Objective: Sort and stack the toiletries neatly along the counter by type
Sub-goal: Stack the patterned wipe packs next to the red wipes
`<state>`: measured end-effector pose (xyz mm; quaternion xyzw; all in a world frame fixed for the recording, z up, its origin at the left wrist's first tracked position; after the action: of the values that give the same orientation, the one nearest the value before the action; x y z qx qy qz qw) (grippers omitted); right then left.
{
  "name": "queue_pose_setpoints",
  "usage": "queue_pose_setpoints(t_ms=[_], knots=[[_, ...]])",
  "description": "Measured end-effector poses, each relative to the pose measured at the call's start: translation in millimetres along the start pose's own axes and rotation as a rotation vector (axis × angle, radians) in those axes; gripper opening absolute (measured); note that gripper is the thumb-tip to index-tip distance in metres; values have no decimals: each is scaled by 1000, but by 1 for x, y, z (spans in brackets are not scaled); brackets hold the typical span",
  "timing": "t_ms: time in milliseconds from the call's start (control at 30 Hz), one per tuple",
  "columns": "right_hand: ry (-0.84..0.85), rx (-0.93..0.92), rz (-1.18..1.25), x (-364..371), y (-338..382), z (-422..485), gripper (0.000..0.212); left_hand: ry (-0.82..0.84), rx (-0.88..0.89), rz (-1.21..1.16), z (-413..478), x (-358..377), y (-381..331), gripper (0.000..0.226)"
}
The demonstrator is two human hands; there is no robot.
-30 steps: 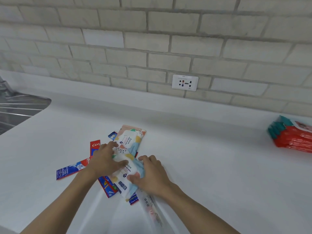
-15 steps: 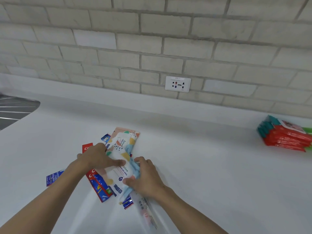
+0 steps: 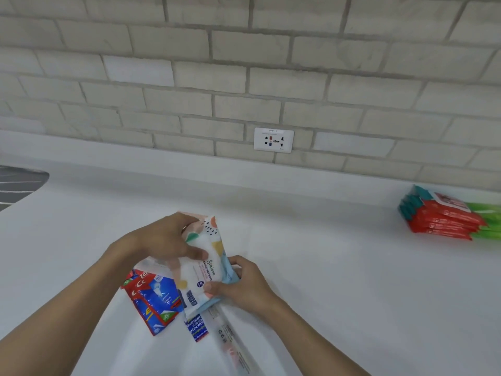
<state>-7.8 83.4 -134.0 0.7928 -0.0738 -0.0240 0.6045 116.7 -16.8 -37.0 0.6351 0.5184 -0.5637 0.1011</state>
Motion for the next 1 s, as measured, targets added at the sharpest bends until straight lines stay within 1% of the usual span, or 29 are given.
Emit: queue_pose_setpoints(t_ms=[133,200,267,367,467,567,700,833,1000], knots=[[-16,-6,193,-23,15,-8,58,-43,73,-71,-2,-18,-35,23],[-53,-26,268,-36,23,-11,60,-52,85,-126,1,-24,-46,25],[-89,-42,337,-51,29,-14,57,-71,87,-206,7,-27,-57,27],[-103,-56,458,-72,35,-18,56,-103,101,-326,15,-26,-75,28],[-88,-50,578,-92,43,-26,44,-117,130,-440,25,-18,-95,26],[-86,-56,608,-112,51,-33,38,-121,150,-535,40,-7,-112,27],[-154,-88,623,-144,60,-39,39,-118,152,-634,61,10,-132,27],[-216,-121,613,-174,65,-46,30,-72,136,-726,79,28,-151,24],[-324,-121,589,-215,65,-53,23,-38,99,-770,100,47,-174,21]])
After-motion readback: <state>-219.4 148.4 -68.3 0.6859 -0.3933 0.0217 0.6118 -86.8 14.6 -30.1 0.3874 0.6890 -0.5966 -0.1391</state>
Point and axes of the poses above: each hand's wrist, its own z-axis towards the middle knuckle, its own x-axis out of the palm, y = z × x, the point moved 7 cm from there along z, towards the middle knuckle, and after that the axes turned 13 degrees about z, right-handed, at the moved point
